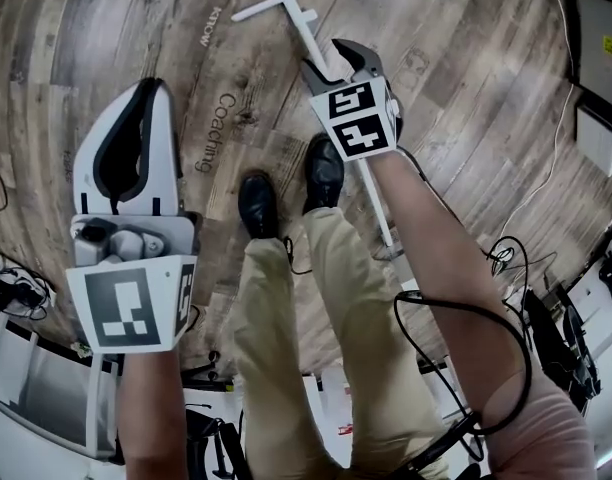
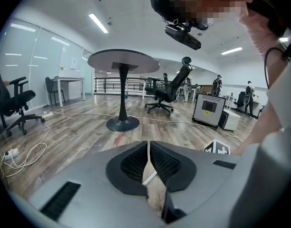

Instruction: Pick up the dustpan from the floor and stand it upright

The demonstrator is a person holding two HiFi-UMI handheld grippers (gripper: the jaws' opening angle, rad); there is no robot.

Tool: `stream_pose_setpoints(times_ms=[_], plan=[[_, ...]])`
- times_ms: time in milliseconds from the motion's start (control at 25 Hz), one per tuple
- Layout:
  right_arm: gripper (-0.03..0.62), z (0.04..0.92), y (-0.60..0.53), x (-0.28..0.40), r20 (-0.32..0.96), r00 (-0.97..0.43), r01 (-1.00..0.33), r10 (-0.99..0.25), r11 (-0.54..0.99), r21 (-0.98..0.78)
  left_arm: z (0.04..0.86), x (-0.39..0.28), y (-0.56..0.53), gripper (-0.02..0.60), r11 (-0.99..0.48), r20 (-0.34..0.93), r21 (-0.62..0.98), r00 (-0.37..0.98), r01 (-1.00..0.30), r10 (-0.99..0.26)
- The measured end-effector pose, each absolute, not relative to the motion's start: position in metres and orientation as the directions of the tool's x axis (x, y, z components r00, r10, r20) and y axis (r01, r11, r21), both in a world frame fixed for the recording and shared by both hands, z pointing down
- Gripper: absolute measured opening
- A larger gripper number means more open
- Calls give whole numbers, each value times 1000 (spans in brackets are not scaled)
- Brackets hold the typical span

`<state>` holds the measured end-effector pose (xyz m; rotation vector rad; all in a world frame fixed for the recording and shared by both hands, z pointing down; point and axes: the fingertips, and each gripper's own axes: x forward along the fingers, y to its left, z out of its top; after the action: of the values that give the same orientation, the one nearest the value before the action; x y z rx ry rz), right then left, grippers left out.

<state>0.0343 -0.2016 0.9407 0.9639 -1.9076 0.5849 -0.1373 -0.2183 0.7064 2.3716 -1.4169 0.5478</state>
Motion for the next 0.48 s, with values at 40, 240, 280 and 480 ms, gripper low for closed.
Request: stream_pose_setpoints(times_ms=[40, 240, 280, 480], plan=[[216, 946, -201, 36, 875, -295, -810, -384, 586, -16, 709, -136, -219, 25, -456, 479, 79, 435, -887, -763], [213, 974, -197, 40, 894, -282, -810, -349, 585, -27, 720, -128, -223, 25, -458, 463, 97, 448, -883, -765], [213, 979, -197, 40, 897, -280, -810, -343, 585, -30, 721, -128, -223, 25, -458, 464, 97, 447, -884, -765], [210, 999, -195, 38, 908, -275, -813, -318, 581, -42, 732, -133, -223, 25, -455, 483, 78, 432, -887, -761]])
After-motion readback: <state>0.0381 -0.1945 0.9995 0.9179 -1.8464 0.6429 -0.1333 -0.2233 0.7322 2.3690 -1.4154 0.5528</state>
